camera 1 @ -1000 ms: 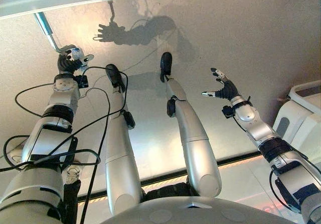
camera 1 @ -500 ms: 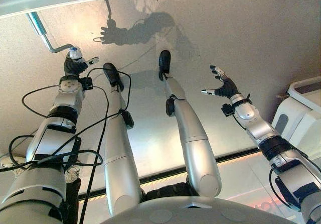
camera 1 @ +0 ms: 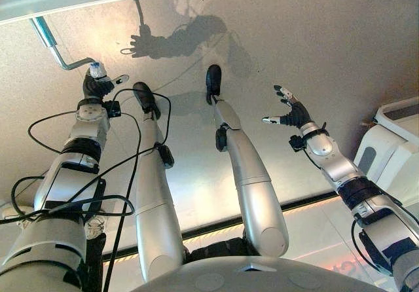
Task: Raise the hospital bed
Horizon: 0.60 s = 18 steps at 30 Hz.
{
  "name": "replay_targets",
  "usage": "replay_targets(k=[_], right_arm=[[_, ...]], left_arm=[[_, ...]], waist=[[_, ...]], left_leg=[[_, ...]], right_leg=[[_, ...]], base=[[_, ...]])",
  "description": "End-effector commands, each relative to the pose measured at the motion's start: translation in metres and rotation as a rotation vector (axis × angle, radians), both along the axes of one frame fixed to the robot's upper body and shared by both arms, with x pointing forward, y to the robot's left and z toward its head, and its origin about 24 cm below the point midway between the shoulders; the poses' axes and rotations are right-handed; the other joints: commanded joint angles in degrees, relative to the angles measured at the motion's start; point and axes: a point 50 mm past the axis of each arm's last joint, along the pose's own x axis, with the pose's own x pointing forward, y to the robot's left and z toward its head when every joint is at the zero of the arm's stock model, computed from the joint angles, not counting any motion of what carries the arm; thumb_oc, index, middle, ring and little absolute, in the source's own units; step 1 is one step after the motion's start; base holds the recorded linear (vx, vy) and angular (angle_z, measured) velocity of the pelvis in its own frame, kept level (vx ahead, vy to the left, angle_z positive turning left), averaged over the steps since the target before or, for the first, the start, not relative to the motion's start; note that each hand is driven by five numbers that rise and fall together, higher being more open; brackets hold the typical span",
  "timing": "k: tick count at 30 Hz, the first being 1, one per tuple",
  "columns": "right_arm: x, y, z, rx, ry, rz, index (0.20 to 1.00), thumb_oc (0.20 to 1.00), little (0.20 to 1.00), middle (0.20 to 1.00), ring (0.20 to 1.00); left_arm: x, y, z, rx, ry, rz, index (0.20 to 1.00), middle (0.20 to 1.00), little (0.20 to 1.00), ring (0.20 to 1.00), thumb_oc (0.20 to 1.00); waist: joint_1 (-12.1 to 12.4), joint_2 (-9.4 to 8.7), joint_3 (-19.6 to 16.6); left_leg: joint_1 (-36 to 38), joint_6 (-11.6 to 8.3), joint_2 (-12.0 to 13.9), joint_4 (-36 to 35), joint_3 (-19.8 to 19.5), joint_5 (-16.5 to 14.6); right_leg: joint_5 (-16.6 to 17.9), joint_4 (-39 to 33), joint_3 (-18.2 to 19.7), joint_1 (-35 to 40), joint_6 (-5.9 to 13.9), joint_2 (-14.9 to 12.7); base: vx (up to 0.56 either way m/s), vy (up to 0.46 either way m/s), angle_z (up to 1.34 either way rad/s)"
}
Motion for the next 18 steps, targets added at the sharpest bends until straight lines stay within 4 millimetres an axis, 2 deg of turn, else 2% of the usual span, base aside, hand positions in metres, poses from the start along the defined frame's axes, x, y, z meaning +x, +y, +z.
replay_targets(k=[1,18], right_arm=[[-0.014,-0.003,-0.009,-0.013,0.014,0.02,1.0,1.0,1.0,1.0,1.0],[-0.015,-0.001,-0.013,-0.018,0.033,0.035,1.0,1.0,1.0,1.0,1.0]], left_arm=[[-0.01,0.018,-0.002,0.029,0.02,0.069,1.0,1.0,1.0,1.0,1.0],[-0.009,0.023,0.009,0.049,-0.009,0.077,1.0,1.0,1.0,1.0,1.0]], waist=[[1.4,-3.55,-0.6],[1.7,-3.37,-0.6]], left_leg=[[-2.3,1.2,-1.5,4.4,-1.7,-1.9],[-2.2,1.26,-1.6,4.8,-1.4,-2.3]], right_leg=[[2.4,-2.3,0.7,1.8,8.47,0.1],[2.1,-1.7,0.7,1.8,8.57,0.0]], base=[[0.0,0.0,0.0],[0.0,0.0,0.0]])
